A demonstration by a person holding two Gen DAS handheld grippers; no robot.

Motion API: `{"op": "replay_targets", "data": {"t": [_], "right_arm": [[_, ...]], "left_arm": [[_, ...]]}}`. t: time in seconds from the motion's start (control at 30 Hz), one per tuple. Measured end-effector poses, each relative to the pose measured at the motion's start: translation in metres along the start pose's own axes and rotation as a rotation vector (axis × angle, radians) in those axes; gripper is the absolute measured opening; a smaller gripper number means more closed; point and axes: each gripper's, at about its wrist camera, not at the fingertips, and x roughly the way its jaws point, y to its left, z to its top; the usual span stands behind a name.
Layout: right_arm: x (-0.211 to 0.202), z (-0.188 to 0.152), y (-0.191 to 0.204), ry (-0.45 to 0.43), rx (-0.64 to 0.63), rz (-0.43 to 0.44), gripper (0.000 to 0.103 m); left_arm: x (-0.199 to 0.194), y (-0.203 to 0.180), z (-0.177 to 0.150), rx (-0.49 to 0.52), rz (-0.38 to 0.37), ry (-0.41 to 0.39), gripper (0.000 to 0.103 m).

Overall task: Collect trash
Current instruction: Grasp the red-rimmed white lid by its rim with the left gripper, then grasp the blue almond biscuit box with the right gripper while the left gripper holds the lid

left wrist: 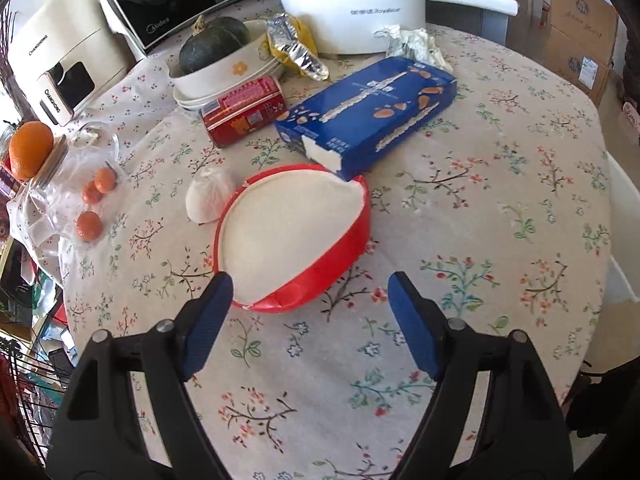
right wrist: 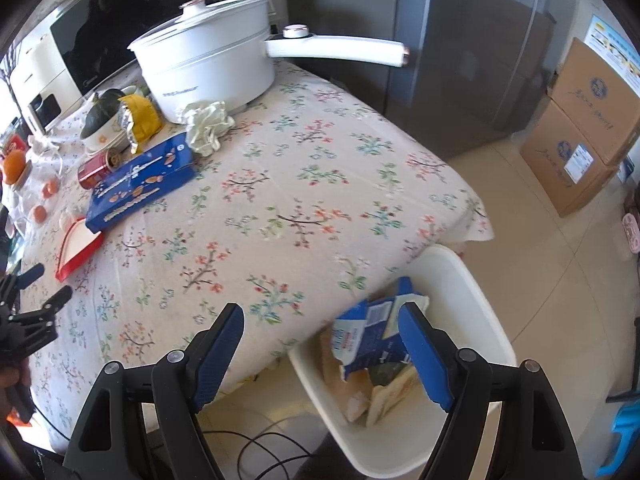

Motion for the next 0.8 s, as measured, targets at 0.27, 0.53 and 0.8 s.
{"op": "replay_targets", "data": {"t": [0.27,0.53,0.8], "right_arm": [[0.007,0.009,0.041,0.002,-0.08,-0.018,0.081],[0.01,0.012,0.064,-0.004,-0.111,-0.031,0.081],[0.027,0.032,0.08,0.033,-0.109,0.07,0.082]], "left_arm": [[0.015,0.013,0.007,-0.049,-0.017,0.022,0.031],[-0.026,0.023,0.013,-0.165,-0.192,-0.034,0.016],[-0.069,0.057,0.0,-0.34,-0.294,-0.076,0.016]]}}
